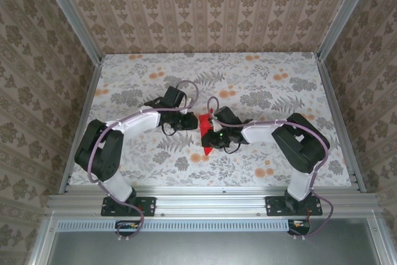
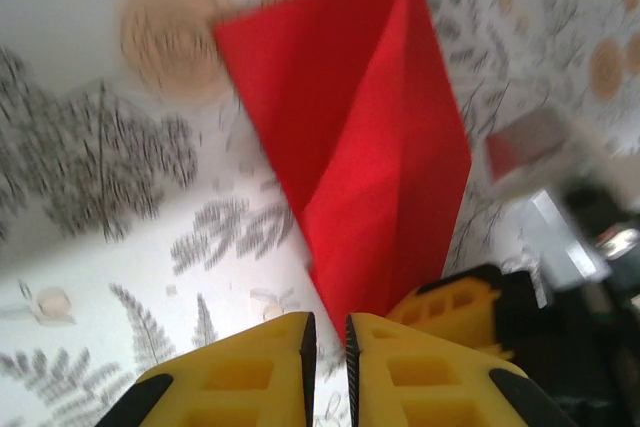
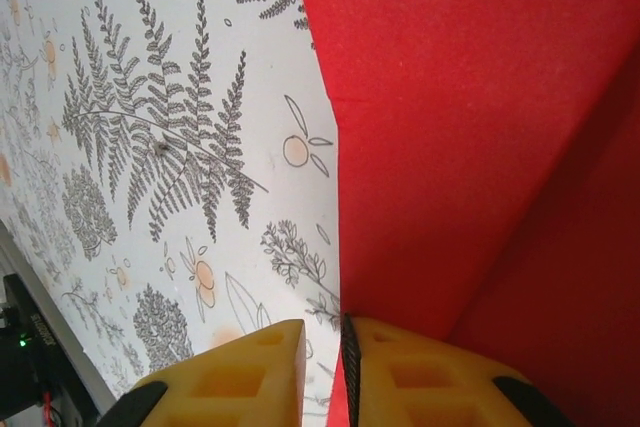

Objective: Fold a paper plane with a square sheet of paper (pick it up from the middle)
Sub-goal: Fourth fold the wing at the center of the table.

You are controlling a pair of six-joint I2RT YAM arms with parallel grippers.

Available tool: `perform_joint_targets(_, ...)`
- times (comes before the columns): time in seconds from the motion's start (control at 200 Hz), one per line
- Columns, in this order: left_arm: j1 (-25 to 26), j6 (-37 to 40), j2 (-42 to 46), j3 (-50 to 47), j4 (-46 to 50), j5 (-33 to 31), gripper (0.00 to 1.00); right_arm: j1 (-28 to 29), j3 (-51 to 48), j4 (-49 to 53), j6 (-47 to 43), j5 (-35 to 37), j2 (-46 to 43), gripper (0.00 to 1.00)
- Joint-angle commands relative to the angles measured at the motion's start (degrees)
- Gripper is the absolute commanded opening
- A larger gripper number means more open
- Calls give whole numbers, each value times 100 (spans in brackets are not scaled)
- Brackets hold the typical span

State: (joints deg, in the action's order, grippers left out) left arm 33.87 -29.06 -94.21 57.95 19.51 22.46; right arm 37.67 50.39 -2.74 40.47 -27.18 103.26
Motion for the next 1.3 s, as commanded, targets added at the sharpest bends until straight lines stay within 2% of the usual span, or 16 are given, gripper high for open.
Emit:
perform_joint_targets(0.0,120,-461,519,-306,-472,-98,18,-148,-22,72,316,-229,-393,25)
perform_joint_targets(0.185,447,-763,946,-718,-649,-378,17,-461,192,49,464,-329,-477,26)
perform_joint_targets(0.42,904,-1051,1195,-1081,-1000,-619,17,-805,776,-84,475,-719,206,25)
perform_joint_targets(0.795,1274,-1002,570,-915,-1343,-605,16,-900,1429,123,324,-865,925,23)
perform_joint_targets(1.295,1374,-782,-414,-667,-1590,-628,13,-1034,1570,215,177,-1227,1335,22)
